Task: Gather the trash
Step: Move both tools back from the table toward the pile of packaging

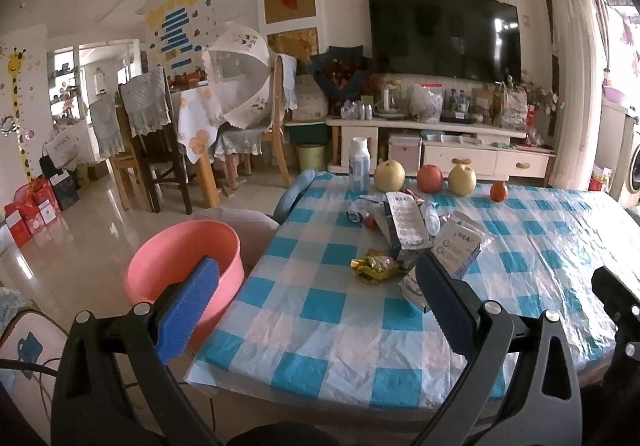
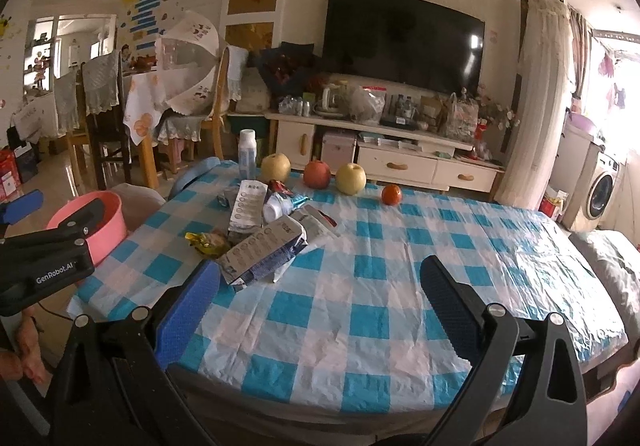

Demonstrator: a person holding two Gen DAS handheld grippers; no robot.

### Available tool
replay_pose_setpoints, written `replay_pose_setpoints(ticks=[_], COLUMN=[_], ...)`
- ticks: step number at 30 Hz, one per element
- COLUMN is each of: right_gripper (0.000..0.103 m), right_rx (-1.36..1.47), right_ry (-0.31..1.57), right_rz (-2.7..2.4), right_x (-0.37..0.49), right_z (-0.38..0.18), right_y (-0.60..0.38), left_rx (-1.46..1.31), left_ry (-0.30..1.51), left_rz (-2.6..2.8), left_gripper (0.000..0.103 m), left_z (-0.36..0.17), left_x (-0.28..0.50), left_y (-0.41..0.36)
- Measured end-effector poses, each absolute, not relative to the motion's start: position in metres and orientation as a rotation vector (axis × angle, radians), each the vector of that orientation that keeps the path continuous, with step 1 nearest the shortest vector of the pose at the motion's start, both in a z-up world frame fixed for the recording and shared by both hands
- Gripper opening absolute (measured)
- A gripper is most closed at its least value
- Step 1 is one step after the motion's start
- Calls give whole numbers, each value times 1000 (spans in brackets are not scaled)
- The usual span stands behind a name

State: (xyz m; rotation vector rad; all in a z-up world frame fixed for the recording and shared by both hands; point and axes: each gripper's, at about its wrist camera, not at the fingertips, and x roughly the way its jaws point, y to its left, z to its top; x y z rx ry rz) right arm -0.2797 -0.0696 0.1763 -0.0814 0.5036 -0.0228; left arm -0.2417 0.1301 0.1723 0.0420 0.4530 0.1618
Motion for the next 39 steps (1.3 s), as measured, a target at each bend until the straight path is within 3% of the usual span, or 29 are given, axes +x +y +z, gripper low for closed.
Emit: replay_pose_setpoints(ticks=[24, 39], right_gripper=[99, 99], right_rx=[-95, -108], right_ry=[525, 588], right_rz=[-1, -27], right_x=[-279, -259], right_z=[160, 125], right_y=[-60, -72], left_rx=[40, 74], left_ry=[453, 485], left_rz=[166, 97], left_gripper=[99, 99], left_z=[174, 145], left_x=[-245, -231], left_y=[132, 119])
